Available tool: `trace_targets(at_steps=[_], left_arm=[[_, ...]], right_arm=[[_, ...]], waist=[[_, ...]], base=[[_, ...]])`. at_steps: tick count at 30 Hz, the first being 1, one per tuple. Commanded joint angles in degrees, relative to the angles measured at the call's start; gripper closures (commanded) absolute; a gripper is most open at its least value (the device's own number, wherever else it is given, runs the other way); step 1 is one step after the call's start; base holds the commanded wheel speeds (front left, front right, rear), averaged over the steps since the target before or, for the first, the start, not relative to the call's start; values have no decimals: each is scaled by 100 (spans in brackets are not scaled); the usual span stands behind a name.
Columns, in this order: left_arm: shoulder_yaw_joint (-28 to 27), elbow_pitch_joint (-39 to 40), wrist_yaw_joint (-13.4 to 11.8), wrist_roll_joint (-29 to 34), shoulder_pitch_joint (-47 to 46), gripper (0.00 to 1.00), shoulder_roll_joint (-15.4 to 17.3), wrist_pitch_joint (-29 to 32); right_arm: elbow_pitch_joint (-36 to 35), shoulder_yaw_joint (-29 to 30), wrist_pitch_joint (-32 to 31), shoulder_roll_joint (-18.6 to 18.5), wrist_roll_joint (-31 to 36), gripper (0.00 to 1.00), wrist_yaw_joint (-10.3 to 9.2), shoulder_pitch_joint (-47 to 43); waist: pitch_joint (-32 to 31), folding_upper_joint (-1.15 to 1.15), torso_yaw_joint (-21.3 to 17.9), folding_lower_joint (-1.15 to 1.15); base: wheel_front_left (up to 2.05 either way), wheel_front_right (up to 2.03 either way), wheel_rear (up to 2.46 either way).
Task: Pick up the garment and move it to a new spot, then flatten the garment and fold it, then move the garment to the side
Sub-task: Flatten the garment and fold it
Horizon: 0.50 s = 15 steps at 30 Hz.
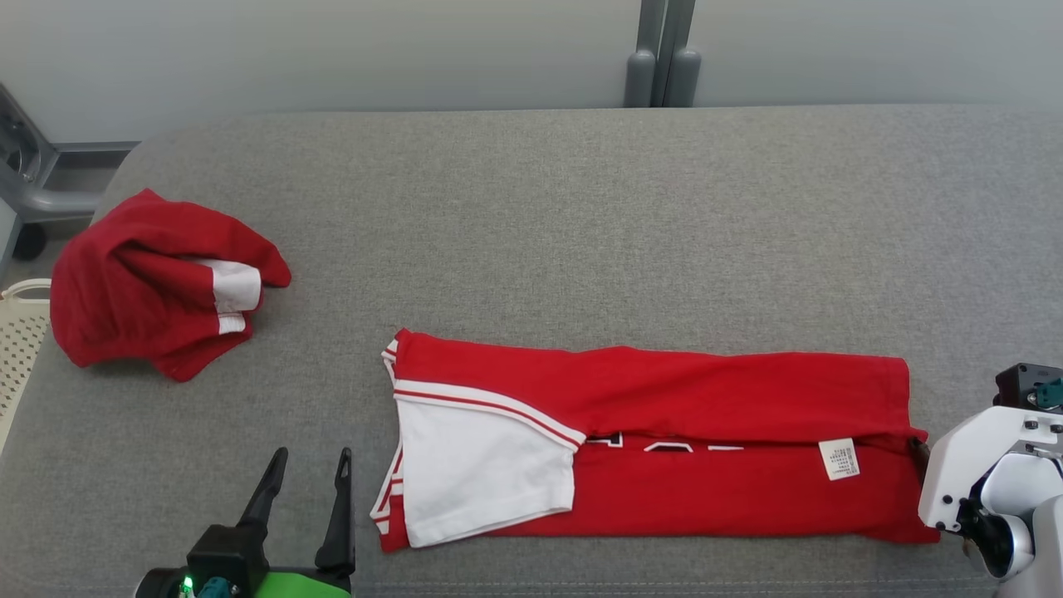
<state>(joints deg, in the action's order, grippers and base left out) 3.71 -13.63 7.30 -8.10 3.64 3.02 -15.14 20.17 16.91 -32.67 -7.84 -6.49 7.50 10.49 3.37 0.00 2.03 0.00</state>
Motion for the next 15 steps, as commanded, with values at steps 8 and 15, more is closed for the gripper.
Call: trace_targets(at_steps=[8, 15], left_arm=[[66, -40, 21, -28, -272, 0, 80, 0], [131, -74, 18, -85, -338, 0, 105, 0]], right_arm=[[493, 122, -107, 72, -19, 0, -2, 332], [725, 224, -299, 197, -66, 22, -1, 445]], waist=[[259, 0, 138, 0], [340, 0, 242, 0]], base=[[0, 0, 0], [0, 0, 0]])
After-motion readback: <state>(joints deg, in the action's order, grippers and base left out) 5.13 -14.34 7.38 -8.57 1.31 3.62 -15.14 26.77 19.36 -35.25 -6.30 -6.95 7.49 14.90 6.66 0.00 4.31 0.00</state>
